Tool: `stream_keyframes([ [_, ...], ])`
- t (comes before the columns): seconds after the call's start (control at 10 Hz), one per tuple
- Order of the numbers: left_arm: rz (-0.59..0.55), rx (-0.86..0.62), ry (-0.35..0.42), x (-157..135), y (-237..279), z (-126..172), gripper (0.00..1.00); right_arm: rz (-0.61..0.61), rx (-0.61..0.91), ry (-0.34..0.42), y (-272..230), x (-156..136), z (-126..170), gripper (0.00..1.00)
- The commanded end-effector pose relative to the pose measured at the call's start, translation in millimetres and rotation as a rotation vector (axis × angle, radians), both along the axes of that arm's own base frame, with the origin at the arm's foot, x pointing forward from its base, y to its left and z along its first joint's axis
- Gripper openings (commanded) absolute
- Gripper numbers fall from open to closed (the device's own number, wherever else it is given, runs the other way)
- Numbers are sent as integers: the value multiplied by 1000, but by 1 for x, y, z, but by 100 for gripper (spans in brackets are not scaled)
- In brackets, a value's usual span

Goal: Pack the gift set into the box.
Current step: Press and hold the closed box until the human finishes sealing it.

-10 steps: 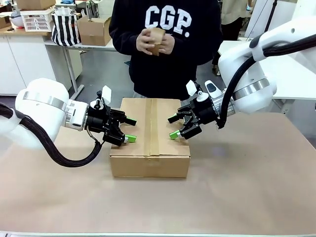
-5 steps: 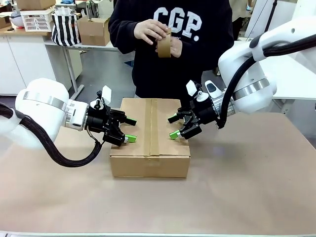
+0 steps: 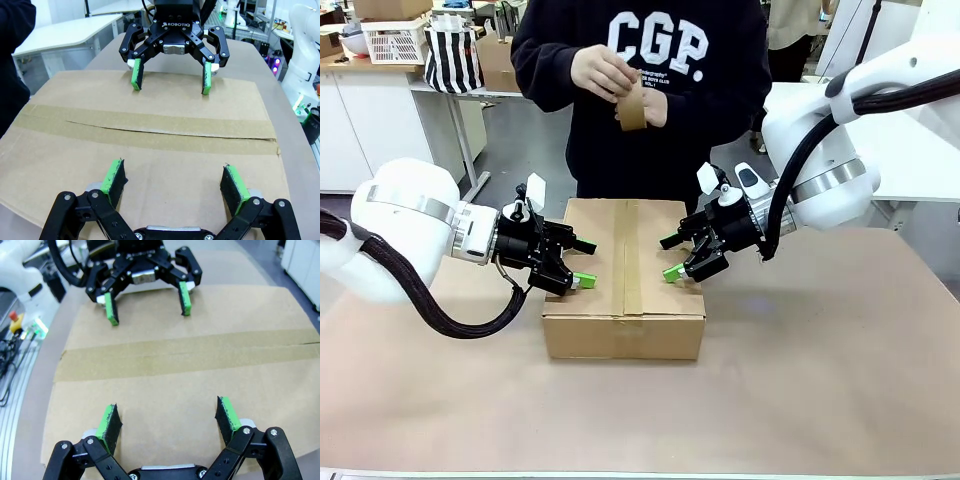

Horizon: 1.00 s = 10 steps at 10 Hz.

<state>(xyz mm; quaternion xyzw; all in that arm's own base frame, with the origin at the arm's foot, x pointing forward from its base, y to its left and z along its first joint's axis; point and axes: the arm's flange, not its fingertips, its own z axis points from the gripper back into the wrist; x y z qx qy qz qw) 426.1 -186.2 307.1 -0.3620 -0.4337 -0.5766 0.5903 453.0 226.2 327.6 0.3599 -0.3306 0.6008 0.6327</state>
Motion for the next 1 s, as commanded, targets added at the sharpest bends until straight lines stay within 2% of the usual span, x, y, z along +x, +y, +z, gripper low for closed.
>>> stream_keyframes([
  [0.0, 7, -2, -22, -6, 1, -6, 100, -1, 0, 3, 0, 0, -1, 100],
  [0.9, 7, -2, -22, -6, 1, -6, 100, -1, 0, 3, 0, 0, -1, 100],
])
